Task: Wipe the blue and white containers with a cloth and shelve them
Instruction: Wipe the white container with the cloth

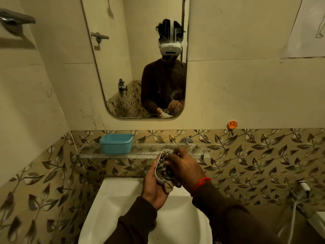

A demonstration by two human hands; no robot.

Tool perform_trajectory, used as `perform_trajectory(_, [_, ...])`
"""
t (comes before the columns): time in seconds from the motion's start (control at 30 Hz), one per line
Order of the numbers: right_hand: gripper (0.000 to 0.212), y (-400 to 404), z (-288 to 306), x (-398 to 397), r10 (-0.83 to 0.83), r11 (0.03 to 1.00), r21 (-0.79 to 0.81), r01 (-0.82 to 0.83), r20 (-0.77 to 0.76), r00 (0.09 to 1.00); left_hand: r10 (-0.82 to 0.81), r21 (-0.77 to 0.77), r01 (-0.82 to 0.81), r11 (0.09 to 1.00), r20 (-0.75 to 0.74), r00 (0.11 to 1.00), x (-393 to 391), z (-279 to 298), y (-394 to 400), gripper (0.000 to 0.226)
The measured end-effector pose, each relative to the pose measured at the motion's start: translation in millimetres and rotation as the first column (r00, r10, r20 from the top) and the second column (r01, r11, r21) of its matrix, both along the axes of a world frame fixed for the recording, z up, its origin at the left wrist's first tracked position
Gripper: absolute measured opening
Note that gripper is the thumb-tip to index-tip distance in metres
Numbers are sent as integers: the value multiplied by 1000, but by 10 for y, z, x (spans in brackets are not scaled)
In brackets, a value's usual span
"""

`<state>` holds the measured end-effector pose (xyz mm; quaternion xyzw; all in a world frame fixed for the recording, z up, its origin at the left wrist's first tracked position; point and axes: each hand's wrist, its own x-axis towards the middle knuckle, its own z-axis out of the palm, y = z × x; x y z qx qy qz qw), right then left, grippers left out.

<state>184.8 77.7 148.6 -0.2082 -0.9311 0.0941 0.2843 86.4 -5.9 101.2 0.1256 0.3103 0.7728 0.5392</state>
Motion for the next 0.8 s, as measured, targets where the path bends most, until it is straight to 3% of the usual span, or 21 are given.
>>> perform_trajectory(0.07, [47, -57, -118, -11, 49, 995, -90, -41, 87, 995, 9, 0, -9, 1000, 23, 1000, -4, 16, -18, 50])
perform_trajectory(0.13, [52, -66, -188, -35, 48, 997, -62, -38, 171, 984, 22, -25, -22, 999, -4, 1000, 17, -1, -23, 48])
perform_trajectory(0.33, [42, 42, -109, -80, -59, 998, 40, 57, 63, 996, 35, -71, -38, 997, -35, 999, 163, 20, 50, 46])
perform_trajectory(0.47, [38, 93, -6, -74, 82, 996, -24, -82, -4, 997, 11, -42, -15, 999, -84, 996, 71, 38, 37, 45])
perform_trajectory(0.6, [33, 132, 79, 30, 311, 950, -62, -306, 91, 946, -41, -39, 39, 998, -71, 997, -46, -21, 1, 49])
perform_trajectory(0.7, [27, 50, 112, 97, 517, 853, -174, -491, 159, 841, -108, -60, 106, 993, -26, 994, -53, -21, -48, 53])
perform_trajectory(0.8, [30, 92, 174, 115, 534, 846, -147, -513, 220, 817, -123, -15, 123, 992, -1, 992, -21, -6, -48, 53])
